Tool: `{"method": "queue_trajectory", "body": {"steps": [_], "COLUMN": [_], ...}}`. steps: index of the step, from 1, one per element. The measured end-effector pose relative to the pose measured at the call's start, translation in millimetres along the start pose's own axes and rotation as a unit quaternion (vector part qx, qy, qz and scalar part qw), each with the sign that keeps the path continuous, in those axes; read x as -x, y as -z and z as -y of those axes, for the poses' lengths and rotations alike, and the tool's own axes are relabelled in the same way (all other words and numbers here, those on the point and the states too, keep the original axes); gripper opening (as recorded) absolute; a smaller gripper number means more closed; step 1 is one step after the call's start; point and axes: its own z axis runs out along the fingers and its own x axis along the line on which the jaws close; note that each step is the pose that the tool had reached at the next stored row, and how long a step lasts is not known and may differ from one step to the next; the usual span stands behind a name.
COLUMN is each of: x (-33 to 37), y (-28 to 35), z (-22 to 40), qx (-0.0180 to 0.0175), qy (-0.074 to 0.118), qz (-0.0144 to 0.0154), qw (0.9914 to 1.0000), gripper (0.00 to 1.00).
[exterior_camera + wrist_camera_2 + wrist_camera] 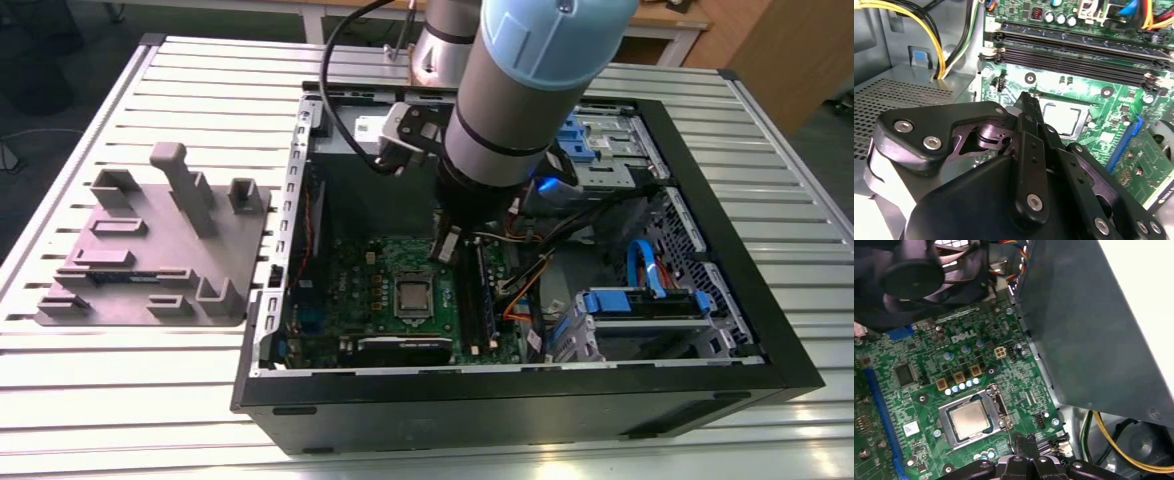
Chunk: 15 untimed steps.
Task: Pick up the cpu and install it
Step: 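Install the first cpu locking lever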
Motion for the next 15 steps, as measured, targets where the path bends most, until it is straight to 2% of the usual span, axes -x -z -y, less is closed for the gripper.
{"method": "queue_trajectory", "body": {"steps": [7,15], "x": [-4.3,-4.4], "y": [0.7,0.7], "z": [1.5,1.6], "qx": [0.0005,0.0006], "qy": [0.004,0.005], "qz": [-0.0005,-0.0006], "qw": [0.99999,0.99999], "gripper": [0.11,0.11]}}
